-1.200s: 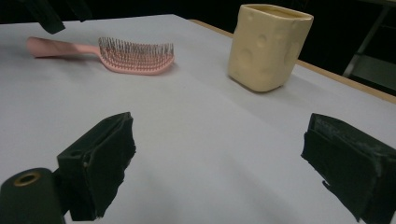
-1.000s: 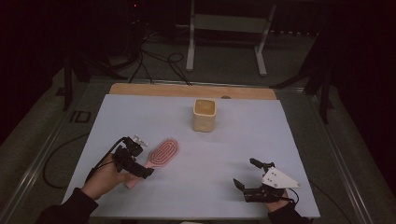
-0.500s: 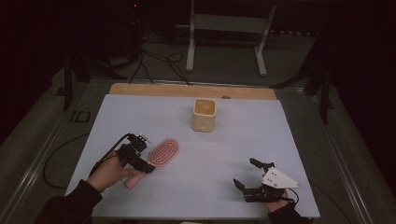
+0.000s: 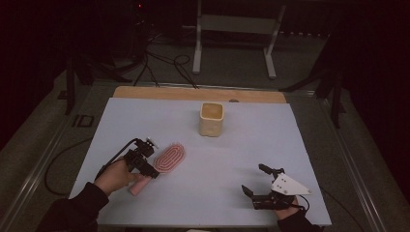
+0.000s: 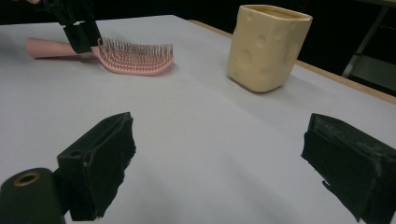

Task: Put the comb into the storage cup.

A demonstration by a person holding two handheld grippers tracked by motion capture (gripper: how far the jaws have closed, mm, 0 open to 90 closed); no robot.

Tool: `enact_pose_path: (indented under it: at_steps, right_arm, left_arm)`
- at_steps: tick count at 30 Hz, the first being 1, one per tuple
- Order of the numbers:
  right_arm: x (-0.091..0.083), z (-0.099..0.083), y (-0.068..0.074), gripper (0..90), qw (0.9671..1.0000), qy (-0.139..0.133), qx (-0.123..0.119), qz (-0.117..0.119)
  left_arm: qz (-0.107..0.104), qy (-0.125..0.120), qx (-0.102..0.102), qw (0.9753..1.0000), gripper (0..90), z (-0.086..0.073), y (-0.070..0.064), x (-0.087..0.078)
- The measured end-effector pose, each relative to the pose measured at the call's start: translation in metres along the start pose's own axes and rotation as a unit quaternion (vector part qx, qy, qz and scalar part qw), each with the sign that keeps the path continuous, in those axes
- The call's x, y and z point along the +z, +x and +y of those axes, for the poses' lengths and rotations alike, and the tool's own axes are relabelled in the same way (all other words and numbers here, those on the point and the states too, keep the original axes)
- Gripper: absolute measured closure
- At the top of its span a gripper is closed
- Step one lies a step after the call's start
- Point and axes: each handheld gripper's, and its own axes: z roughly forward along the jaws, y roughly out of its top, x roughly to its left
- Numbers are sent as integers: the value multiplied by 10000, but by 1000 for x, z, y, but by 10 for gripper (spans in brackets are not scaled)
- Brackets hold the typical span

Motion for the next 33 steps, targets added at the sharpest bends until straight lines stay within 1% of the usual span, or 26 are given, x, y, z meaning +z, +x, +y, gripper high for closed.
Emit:
enact_pose_path:
  at_steps: [1,2,4,5,7,8,11,12,15,24,28,33]
  right_arm:
    - [0,0,0,85,10000,1,1,-2]
    - [0,0,0,85,10000,4,-2,1]
    - [0,0,0,85,10000,1,-11,7]
    - [0,0,0,85,10000,2,-9,8]
    - [0,0,0,85,10000,0,-10,7]
    - [0,0,0,85,10000,2,-10,4]
    - [0,0,0,85,10000,2,-10,3]
    - [0,0,0,86,10000,6,-2,2]
    - [0,0,0,85,10000,2,3,-3]
    - [0,0,0,85,10000,7,-12,-2]
    - [0,0,0,85,10000,9,-12,-1]
    - [0,0,0,85,10000,0,-11,-4]
  left_arm:
    - [1,28,3,10000,474,0,0,1]
    - [-32,50,-12,10000,478,1,1,2]
    - [-57,82,22,9999,513,2,1,4]
    - [-123,87,-9,9999,527,2,2,4]
    - [-136,101,-4,9999,561,4,2,6]
    - [-180,116,-12,9998,579,4,1,6]
    - [-196,170,-11,9997,608,6,1,9]
    - [-170,214,5,9996,621,7,1,11]
    - [-170,269,-26,9995,664,6,2,14]
    - [-277,254,-119,9992,691,5,4,14]
    - [-391,280,-110,9988,699,5,7,14]
    - [-481,217,-163,9985,704,4,10,14]
